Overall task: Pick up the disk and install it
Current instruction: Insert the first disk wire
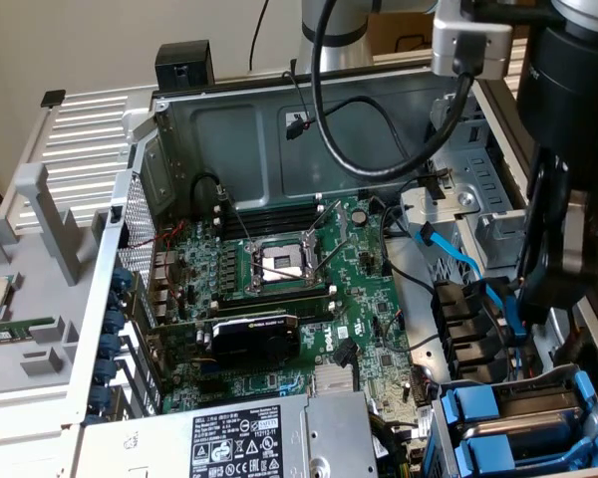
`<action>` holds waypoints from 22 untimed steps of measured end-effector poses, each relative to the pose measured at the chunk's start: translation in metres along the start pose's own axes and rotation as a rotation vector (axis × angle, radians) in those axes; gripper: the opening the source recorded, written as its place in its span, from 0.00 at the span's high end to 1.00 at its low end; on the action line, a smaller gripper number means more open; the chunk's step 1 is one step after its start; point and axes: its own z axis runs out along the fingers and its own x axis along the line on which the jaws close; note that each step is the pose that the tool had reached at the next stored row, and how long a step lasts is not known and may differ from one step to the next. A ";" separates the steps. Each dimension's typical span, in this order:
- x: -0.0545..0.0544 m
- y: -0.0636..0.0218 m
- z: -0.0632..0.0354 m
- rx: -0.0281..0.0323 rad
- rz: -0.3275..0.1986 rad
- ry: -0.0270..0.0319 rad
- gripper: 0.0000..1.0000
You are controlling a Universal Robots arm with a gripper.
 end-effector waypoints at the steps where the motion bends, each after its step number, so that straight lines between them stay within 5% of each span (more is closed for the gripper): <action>1: 0.000 0.0011 -0.0004 0.0008 0.000 0.0001 0.65; 6: 0.003 0.0059 -0.0011 0.0083 0.004 0.0033 0.65; 12: 0.003 0.0073 -0.0027 0.0273 0.013 0.0123 0.65; 22: 0.005 0.0099 -0.0048 0.0476 0.036 0.0138 0.65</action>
